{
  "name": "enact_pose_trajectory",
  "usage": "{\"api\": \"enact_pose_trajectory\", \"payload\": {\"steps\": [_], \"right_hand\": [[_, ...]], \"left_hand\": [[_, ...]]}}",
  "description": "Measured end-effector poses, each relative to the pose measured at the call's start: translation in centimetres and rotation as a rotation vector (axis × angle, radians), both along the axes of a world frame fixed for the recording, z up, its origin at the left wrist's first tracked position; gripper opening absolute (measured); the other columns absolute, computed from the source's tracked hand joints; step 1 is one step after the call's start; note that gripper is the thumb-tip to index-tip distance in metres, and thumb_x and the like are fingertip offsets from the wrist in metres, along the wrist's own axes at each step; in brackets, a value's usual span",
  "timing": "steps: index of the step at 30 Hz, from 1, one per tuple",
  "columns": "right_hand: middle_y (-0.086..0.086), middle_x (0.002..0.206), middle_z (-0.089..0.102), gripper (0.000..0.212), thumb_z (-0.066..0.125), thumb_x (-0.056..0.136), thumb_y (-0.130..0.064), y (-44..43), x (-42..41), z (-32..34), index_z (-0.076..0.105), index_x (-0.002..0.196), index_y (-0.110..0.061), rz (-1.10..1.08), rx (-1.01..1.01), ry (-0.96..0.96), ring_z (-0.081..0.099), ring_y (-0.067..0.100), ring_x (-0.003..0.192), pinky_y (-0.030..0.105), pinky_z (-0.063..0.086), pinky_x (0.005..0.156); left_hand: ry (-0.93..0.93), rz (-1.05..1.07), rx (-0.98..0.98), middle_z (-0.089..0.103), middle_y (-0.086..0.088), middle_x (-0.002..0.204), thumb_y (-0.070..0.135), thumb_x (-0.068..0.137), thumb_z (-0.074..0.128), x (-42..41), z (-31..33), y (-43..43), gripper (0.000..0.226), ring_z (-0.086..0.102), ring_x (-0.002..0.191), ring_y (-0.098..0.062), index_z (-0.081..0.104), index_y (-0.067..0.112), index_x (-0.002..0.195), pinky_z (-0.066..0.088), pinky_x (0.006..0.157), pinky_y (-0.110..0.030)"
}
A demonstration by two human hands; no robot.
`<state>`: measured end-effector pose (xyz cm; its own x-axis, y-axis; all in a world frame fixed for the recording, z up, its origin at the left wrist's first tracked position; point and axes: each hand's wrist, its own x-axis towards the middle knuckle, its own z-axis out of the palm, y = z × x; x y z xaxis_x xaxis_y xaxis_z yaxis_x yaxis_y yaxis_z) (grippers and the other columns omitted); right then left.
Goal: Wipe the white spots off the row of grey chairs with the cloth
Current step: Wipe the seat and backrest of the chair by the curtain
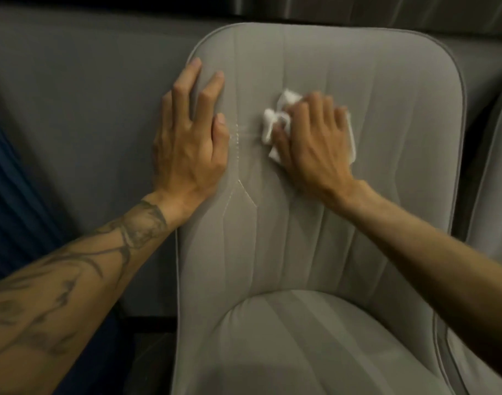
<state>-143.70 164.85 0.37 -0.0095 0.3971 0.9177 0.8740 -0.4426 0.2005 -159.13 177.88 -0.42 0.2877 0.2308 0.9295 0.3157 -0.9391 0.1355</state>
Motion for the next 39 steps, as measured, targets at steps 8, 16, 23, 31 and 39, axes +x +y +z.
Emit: {"api": "enact_pose_trajectory", "payload": {"steps": [8,16,23,31,39], "right_hand": [[0.018,0.095,0.059,0.034,0.047,0.104,-0.035,1.2,-2.6,-2.0,0.062,0.097,-0.005,-0.023,0.076,0.099,0.056,0.034,0.086,0.045,0.041,0.075],[0.014,0.096,0.057,0.033,0.043,0.104,-0.036,2.9,-0.9,2.3,0.059,0.098,-0.008,-0.069,0.297,0.152,0.053,0.03,0.084,0.042,0.038,0.076],[0.018,0.093,0.06,0.029,0.049,0.101,-0.032,1.4,-0.9,0.9,0.061,0.097,-0.006,0.034,0.005,-0.061,0.057,0.033,0.082,0.042,0.032,0.074],[0.018,0.096,0.058,0.03,0.047,0.102,-0.03,3.9,-5.3,-1.7,0.062,0.102,-0.003,0.11,0.086,0.145,0.053,0.033,0.085,0.044,0.037,0.076],[0.013,0.096,0.058,0.024,0.049,0.103,-0.029,5.5,-3.4,5.3,0.061,0.098,-0.008,0.005,0.294,0.186,0.054,0.028,0.085,0.037,0.036,0.078]], "left_hand": [[-0.022,-0.031,0.017,0.039,-0.02,0.162,0.017,0.104,0.046,0.2,-0.2,0.3,0.048,0.047,0.139,-0.04,0.05,0.011,0.151,0.04,0.113,-0.046],[-0.021,-0.06,-0.015,0.037,-0.018,0.163,0.016,0.104,0.044,0.0,-0.1,0.1,0.048,0.047,0.139,-0.04,0.049,0.013,0.151,0.041,0.113,-0.045],[-0.011,-0.086,-0.044,0.034,-0.015,0.165,0.018,0.105,0.042,-0.1,-0.1,0.1,0.049,0.045,0.141,-0.038,0.047,0.015,0.153,0.042,0.113,-0.046],[-0.02,-0.143,-0.053,0.034,-0.013,0.166,0.018,0.105,0.043,-0.1,-0.3,0.5,0.049,0.044,0.144,-0.036,0.048,0.016,0.154,0.041,0.115,-0.046],[-0.042,-0.29,-0.105,0.034,-0.016,0.165,0.011,0.108,0.041,-0.4,-0.3,1.1,0.047,0.035,0.152,-0.025,0.046,0.009,0.155,0.033,0.123,-0.052]]}}
